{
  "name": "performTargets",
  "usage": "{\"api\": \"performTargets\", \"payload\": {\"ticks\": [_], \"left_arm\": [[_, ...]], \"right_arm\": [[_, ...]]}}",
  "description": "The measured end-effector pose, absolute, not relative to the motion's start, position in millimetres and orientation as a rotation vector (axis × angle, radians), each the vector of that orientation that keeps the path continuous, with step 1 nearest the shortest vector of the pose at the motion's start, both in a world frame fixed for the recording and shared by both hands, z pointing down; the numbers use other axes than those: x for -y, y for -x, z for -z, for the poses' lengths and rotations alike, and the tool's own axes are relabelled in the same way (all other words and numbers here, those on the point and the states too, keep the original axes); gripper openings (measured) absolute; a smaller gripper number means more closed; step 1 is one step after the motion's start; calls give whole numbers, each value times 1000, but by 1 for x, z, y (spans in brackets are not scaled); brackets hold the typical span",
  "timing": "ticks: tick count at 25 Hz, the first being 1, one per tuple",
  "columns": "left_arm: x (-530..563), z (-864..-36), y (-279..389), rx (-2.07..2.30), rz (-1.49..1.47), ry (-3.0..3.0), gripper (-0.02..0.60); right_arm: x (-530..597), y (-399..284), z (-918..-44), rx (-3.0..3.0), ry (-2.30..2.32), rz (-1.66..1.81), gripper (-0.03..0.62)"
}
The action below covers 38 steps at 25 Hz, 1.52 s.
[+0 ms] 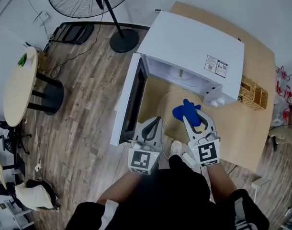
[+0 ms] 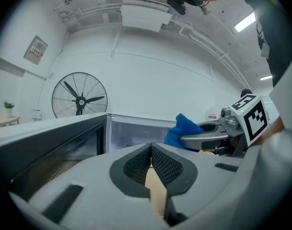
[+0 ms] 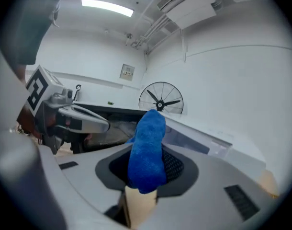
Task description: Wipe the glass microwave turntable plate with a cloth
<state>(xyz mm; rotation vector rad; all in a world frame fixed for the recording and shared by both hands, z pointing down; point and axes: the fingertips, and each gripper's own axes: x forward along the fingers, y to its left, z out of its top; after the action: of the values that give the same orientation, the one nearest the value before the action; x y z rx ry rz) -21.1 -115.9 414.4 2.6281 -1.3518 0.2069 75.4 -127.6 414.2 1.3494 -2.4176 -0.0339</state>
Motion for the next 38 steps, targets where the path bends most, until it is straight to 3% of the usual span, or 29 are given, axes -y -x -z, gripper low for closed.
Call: {"api": "performTargets", "payload": {"ticks": [15, 38], "left_arm": [[137, -333, 23, 1439, -62, -2762, 6], [133, -326, 17, 1472, -76, -2774, 6]], "right_arm": [[124, -75, -312, 2476, -1427, 371, 103], [127, -84, -296, 2436, -1431, 460, 94]]}}
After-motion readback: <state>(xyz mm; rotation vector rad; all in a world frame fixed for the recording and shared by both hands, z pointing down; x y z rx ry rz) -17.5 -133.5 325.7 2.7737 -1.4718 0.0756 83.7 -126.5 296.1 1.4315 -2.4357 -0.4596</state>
